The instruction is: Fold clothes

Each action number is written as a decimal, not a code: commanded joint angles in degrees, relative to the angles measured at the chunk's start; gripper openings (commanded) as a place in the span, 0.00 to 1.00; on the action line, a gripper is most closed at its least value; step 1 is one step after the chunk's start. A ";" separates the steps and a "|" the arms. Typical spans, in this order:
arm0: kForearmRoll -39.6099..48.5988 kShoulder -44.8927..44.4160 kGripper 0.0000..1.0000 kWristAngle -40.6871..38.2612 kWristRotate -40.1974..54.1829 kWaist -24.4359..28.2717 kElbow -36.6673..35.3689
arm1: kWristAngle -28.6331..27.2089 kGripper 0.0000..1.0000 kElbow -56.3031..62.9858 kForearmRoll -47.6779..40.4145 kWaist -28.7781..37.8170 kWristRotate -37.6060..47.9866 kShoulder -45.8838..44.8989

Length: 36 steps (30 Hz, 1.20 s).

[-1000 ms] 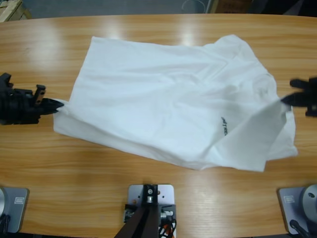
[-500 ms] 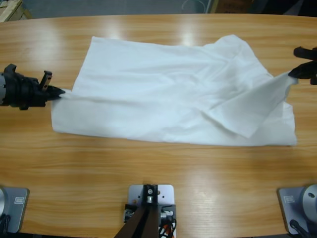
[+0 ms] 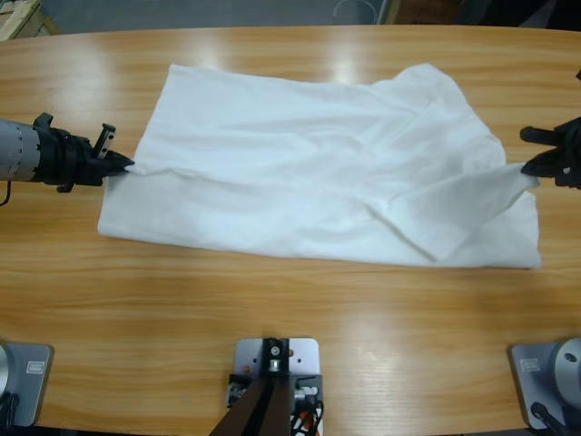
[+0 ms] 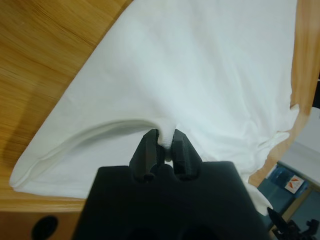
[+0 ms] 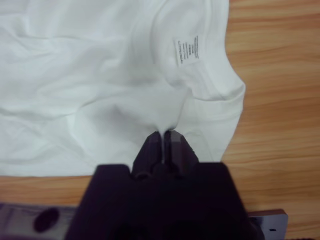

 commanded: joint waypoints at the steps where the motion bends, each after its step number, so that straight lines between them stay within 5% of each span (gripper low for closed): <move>1: 0.23 1.63 0.00 -0.69 0.12 1.00 1.80 | -0.69 0.00 1.96 0.17 -0.78 0.76 -0.03; 14: 1.15 2.49 0.04 0.04 -0.05 3.11 5.88 | -2.27 0.00 4.21 3.33 3.52 6.97 0.20; 18: 0.30 3.37 0.89 0.75 2.20 3.28 5.46 | -2.57 0.00 4.21 3.49 3.52 7.18 0.46; 19: 0.04 3.60 0.97 0.84 2.48 3.28 5.09 | -2.06 0.03 4.18 3.44 3.52 7.18 0.81; 21: -1.30 3.23 0.99 1.01 5.17 3.28 4.76 | -2.34 0.87 3.74 4.51 3.89 7.20 1.60; 22: -1.93 2.30 0.99 1.85 8.72 3.28 4.51 | -3.15 0.99 3.51 4.88 4.56 7.39 1.23; 28: -1.31 -8.37 0.98 7.87 34.86 2.07 4.54 | -8.71 1.00 0.03 12.01 11.73 7.50 -5.02; 36: 1.80 -7.26 0.90 12.42 40.22 -15.16 7.25 | -6.38 0.98 -0.04 6.99 24.30 5.81 -1.28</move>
